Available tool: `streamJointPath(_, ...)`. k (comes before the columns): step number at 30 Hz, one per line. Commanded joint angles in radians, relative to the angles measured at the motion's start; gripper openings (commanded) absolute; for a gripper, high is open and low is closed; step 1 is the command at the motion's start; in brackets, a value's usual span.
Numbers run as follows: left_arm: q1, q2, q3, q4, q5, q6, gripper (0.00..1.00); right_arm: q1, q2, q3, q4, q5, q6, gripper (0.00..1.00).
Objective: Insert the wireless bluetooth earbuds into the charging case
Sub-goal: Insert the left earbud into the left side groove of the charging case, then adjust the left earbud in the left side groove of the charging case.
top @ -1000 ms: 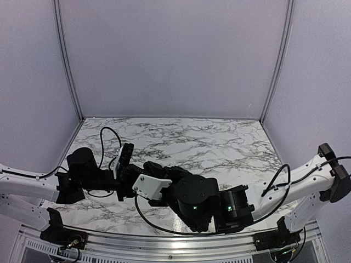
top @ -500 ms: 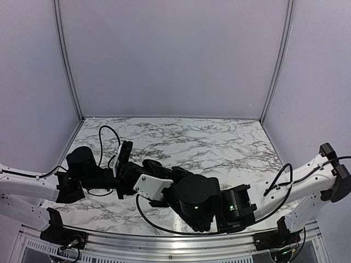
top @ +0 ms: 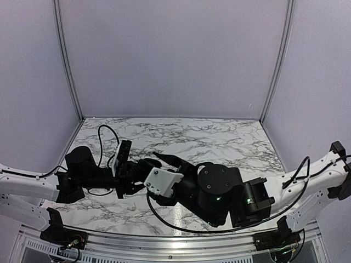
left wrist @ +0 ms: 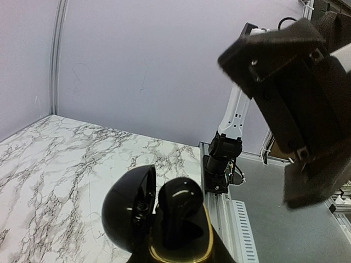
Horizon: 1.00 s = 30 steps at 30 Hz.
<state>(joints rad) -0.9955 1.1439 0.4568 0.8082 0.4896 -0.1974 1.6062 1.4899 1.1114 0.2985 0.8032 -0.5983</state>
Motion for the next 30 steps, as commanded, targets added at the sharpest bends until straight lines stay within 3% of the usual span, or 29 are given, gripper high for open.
streamJointPath(1, 0.006, -0.028, -0.009, 0.055, 0.027, 0.021, 0.0, -0.013, -0.101, -0.008, -0.033, -0.126, 0.108, 0.57)
streamJointPath(7, 0.006, -0.061, -0.031, 0.071, 0.053, 0.068, 0.0, -0.118, -0.198, -0.031, -0.132, -0.308, 0.3, 0.51)
streamJointPath(18, 0.006, -0.114, -0.087, 0.066, 0.086, 0.24, 0.0, -0.131, -0.194, 0.004, -0.281, -0.561, 0.361, 0.28)
streamJointPath(30, -0.005, -0.11, -0.092, 0.048, 0.1, 0.286, 0.0, -0.131, -0.111, 0.06, -0.361, -0.607, 0.349, 0.25)
